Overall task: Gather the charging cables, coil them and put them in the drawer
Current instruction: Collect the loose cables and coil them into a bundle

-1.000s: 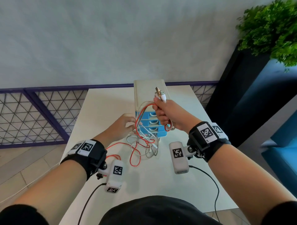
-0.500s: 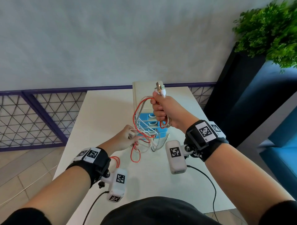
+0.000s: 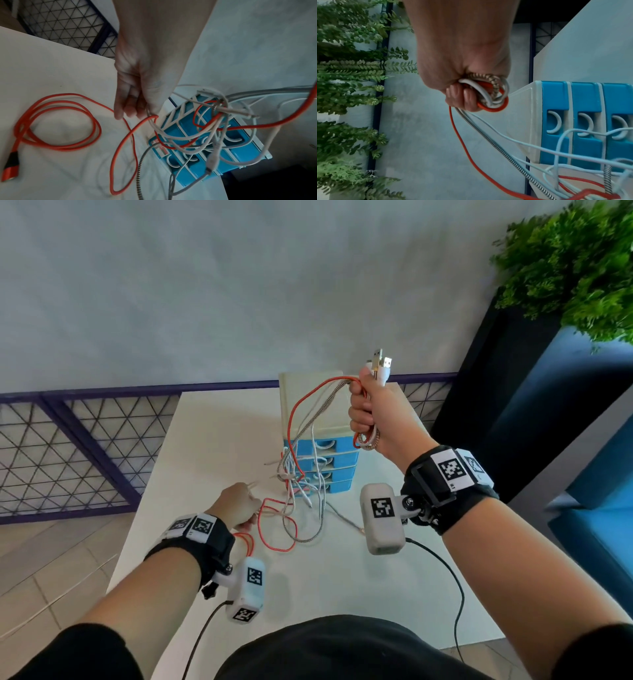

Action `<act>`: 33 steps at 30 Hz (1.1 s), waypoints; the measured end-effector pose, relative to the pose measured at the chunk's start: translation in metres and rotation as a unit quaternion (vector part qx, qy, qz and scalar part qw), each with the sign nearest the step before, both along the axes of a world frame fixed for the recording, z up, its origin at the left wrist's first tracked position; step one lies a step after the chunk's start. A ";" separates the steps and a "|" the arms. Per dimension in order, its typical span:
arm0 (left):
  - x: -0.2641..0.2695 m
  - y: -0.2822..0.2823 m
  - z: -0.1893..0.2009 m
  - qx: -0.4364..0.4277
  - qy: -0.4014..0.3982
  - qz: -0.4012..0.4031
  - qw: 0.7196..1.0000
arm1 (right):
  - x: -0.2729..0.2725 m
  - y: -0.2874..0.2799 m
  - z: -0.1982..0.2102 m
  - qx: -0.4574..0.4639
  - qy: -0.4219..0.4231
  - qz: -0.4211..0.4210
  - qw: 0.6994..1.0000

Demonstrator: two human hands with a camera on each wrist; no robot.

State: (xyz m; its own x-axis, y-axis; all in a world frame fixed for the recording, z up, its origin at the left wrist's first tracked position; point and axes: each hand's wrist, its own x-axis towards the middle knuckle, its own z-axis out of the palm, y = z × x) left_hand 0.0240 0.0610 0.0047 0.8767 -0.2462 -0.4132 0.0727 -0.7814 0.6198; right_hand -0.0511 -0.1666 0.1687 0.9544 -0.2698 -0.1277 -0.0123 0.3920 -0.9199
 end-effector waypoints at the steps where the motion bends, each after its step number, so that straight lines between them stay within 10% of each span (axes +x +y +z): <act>1: 0.001 -0.002 0.001 0.002 -0.007 -0.013 1.000 | 0.000 0.000 -0.002 -0.012 0.011 0.008 1.000; 8: -0.003 -0.029 0.028 -0.177 -0.155 -0.012 0.972 | 0.004 0.003 -0.012 -0.029 0.046 0.050 0.997; 14: -0.012 -0.042 0.060 -0.062 -0.206 -0.046 0.976 | 0.006 0.012 -0.005 -0.068 0.050 0.041 0.996; 20: -0.012 -0.034 0.091 0.094 -0.015 -0.293 0.951 | 0.009 0.016 -0.006 -0.086 0.058 0.031 0.994; 25: -0.042 -0.066 0.107 -0.046 -0.054 -0.335 0.939 | 0.008 0.026 -0.005 -0.105 0.061 0.054 0.991; 33: -0.046 -0.064 0.055 0.271 -0.165 -0.380 0.869 | 0.009 0.025 0.003 -0.149 0.068 0.028 0.986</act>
